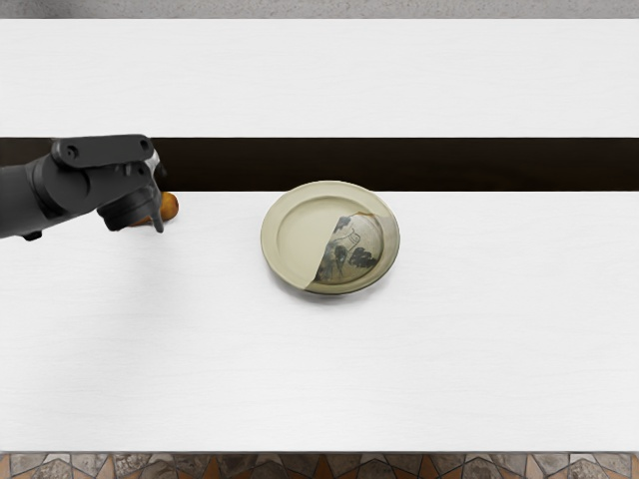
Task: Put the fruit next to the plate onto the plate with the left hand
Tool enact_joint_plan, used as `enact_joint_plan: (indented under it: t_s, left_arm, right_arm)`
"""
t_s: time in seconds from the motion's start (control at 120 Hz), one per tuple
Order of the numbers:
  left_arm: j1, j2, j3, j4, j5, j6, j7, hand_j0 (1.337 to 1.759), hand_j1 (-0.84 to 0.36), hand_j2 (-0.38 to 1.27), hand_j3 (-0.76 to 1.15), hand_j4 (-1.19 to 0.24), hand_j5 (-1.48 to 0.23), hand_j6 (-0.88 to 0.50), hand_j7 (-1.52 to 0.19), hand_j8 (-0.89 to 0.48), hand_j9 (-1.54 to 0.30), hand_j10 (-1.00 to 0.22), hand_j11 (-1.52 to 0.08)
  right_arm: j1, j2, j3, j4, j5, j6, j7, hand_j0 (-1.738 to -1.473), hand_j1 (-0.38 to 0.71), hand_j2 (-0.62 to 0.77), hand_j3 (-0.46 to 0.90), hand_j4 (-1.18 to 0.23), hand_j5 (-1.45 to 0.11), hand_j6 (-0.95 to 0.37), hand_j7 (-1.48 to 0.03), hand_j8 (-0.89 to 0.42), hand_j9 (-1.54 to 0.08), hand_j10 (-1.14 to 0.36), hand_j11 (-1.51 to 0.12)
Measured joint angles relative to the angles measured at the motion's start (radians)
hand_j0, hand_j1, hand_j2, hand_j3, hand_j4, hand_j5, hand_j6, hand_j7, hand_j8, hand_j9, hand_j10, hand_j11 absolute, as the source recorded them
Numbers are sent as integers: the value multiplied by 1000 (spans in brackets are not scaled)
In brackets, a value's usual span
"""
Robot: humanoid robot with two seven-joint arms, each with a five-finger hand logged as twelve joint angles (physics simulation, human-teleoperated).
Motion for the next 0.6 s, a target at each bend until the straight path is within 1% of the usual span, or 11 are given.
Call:
enact_joint_plan:
  t_s: [0.6]
  left_arm:
    - [0,-3,9,-6,0,3,0,1658,-166,88,0,-432,-560,-433,-560,-433,-560,-432,-560]
  right_arm:
    - [0,0,0,0,0,0,0,-1658,-320,-5,0,-24,-31,-24,-31,-24,-31,-24,-31]
